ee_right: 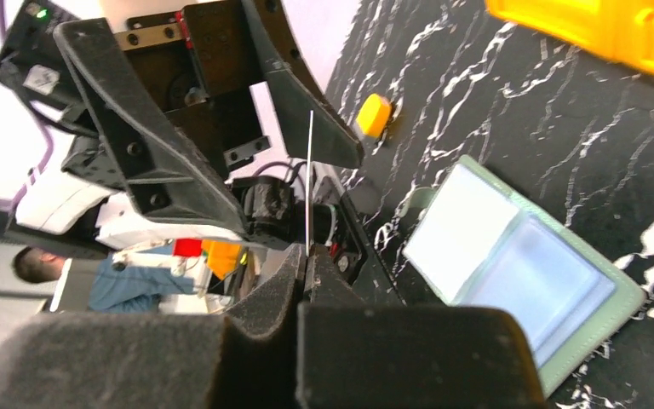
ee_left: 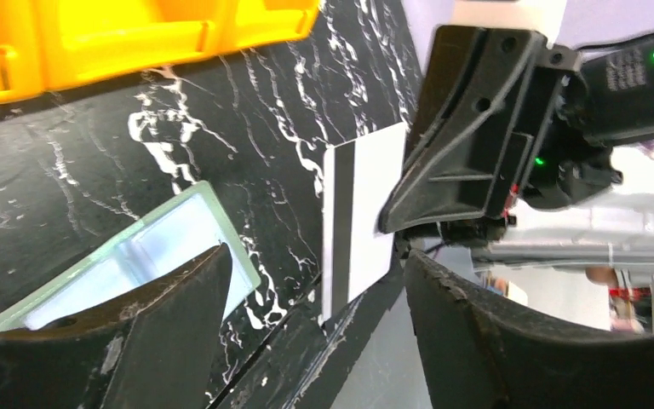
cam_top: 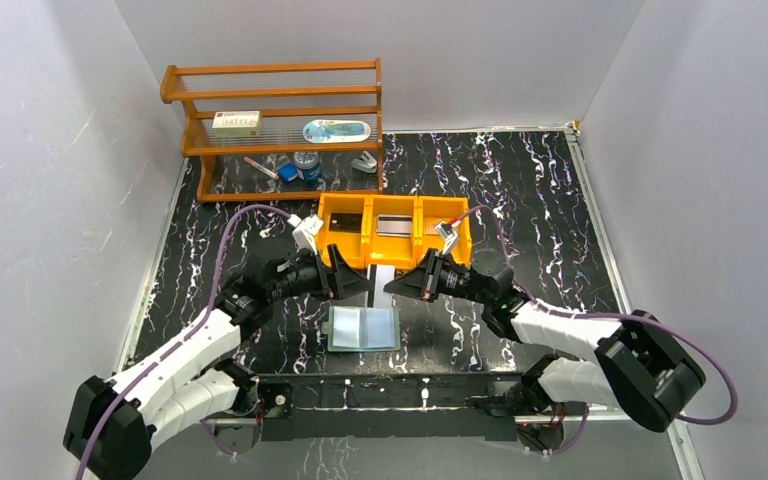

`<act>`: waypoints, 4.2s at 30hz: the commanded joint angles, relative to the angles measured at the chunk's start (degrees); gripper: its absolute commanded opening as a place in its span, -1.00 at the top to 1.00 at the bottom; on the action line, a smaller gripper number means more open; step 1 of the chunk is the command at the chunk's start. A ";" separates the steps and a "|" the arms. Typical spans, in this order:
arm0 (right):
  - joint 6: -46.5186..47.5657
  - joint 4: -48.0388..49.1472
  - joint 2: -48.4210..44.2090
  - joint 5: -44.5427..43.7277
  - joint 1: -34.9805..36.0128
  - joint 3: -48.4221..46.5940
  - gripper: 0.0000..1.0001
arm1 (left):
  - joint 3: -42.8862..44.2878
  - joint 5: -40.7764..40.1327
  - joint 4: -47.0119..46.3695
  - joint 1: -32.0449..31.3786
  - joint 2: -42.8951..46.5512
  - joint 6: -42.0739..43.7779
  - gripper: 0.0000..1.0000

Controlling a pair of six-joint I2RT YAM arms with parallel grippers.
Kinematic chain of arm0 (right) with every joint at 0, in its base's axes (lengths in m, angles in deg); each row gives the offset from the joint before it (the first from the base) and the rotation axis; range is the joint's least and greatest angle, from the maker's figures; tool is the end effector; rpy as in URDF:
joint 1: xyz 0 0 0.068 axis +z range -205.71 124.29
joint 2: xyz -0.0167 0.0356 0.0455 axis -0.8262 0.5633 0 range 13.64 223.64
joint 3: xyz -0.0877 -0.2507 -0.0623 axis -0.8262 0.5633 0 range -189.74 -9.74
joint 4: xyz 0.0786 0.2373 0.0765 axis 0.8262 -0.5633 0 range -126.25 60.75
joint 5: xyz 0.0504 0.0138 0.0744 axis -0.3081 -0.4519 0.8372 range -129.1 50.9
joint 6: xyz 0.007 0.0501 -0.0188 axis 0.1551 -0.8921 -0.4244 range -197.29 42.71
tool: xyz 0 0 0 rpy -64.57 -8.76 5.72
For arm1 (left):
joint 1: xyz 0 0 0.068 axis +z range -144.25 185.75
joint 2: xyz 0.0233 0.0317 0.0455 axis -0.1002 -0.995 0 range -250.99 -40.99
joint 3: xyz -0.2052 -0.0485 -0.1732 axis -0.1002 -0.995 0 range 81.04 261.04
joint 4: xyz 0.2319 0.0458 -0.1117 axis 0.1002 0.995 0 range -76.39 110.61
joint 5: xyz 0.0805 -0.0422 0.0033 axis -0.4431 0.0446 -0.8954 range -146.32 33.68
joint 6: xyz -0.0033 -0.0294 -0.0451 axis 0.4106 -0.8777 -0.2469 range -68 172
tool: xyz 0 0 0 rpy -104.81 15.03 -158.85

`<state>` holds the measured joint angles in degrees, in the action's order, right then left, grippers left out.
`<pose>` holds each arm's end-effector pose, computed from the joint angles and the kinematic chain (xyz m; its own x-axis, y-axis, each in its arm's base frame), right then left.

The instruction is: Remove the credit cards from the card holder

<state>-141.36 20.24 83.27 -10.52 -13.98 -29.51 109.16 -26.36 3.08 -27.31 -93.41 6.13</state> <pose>0.1657 0.1705 0.2117 -0.8488 0.3011 -0.4345 -0.4075 0.1511 0.9006 0.1653 -0.1288 0.2516 -0.7699 -0.2408 -0.5910 0.4690 0.4145 -0.7799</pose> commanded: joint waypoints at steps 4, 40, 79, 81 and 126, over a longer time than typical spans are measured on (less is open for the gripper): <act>16.82 -30.73 -8.32 -16.18 0.09 -11.70 1.00 | 10.09 -19.67 26.93 0.26 2.76 13.47 -0.75; 91.46 -46.56 29.71 -53.62 9.50 -51.72 1.00 | 12.69 -45.70 40.03 0.30 9.02 21.35 -0.97; 108.82 -51.87 45.92 -54.40 5.95 -61.27 0.86 | 12.59 -44.73 40.16 0.20 8.53 21.61 -0.97; 108.72 -52.41 46.16 -53.65 5.98 -61.07 0.85 | 12.58 -44.72 40.20 0.28 8.48 21.69 -0.97; 26.13 -51.25 6.83 -25.61 5.99 -30.10 -0.01 | 11.23 -36.02 38.36 0.25 7.80 21.36 -0.96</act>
<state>-93.52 -32.02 91.66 -47.09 -8.10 -65.42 120.85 -66.32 42.38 -27.31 -84.96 26.89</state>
